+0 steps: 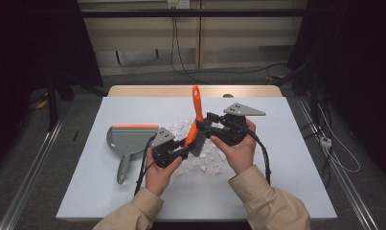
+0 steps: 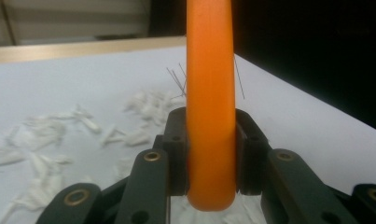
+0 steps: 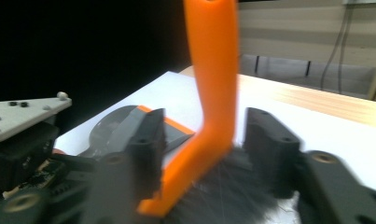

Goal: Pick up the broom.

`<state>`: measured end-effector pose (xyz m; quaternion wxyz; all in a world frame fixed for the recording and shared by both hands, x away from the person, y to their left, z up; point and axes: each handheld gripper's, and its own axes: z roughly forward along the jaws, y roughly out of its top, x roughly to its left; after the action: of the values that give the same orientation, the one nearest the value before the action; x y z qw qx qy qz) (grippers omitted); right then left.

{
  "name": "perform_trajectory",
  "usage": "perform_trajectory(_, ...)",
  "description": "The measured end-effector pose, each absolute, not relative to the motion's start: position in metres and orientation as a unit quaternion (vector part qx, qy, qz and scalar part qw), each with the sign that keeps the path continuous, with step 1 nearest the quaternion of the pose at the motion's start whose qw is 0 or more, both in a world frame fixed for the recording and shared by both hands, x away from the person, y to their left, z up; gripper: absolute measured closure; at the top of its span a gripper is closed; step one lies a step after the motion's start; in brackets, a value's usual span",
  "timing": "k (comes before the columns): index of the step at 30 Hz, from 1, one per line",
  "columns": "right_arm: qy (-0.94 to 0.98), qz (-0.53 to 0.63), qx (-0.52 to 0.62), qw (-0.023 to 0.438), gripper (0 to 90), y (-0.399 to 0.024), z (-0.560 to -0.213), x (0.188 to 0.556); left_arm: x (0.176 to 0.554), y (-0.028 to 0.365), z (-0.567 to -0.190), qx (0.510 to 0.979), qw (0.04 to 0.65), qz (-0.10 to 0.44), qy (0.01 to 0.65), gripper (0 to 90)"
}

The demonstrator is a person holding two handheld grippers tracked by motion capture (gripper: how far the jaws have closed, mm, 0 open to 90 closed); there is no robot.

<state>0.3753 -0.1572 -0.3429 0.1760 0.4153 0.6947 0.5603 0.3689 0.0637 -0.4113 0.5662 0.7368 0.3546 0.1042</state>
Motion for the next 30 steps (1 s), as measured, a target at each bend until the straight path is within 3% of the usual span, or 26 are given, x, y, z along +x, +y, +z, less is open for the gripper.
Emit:
perform_trajectory(5, 0.685, 0.556, 0.439, 0.171, 34.4, -0.147, -0.354, 0.374, 0.367, 0.069, -0.406, 0.706, 0.584, 0.141, 0.374, 70.7)
perform_trajectory(9, 0.660, 0.571, 0.466, 0.145, 34.1, -0.135, -0.363, 0.375, 0.363, 0.066, -0.404, 0.699, 0.590, 0.153, 0.373, 70.7)
perform_trajectory(14, 0.645, 0.552, 0.502, 0.165, 28.1, -0.118, -0.368, 0.378, 0.353, 0.054, -0.399, 0.701, 0.591, 0.182, 0.356, 69.3)
perform_trajectory(16, 0.632, 0.539, 0.530, 0.170, 39.5, -0.111, -0.369, 0.378, 0.349, 0.049, -0.397, 0.709, 0.583, 0.197, 0.344, 66.9)
perform_trajectory(17, 0.633, 0.531, 0.536, 0.174, 40.2, -0.110, -0.370, 0.378, 0.348, 0.048, -0.397, 0.710, 0.580, 0.201, 0.345, 65.9)
perform_trajectory(22, 0.625, 0.543, 0.547, 0.126, 51.9, -0.115, -0.370, 0.381, 0.346, 0.047, -0.399, 0.716, 0.575, 0.207, 0.338, 58.4)
perform_trajectory(24, 0.620, 0.559, 0.542, 0.096, 65.5, -0.121, -0.368, 0.381, 0.346, 0.042, -0.403, 0.721, 0.573, 0.208, 0.331, 54.1)
perform_trajectory(25, 0.622, 0.558, 0.541, 0.096, 68.2, -0.123, -0.367, 0.381, 0.347, 0.042, -0.403, 0.721, 0.576, 0.203, 0.327, 52.8)
perform_trajectory(28, 0.619, 0.575, 0.528, 0.091, 69.2, -0.132, -0.364, 0.382, 0.348, 0.047, -0.401, 0.711, 0.593, 0.194, 0.324, 49.2)
perform_trajectory(30, 0.613, 0.579, 0.529, 0.093, 69.3, -0.141, -0.360, 0.383, 0.348, 0.050, -0.400, 0.709, 0.595, 0.190, 0.328, 40.9)
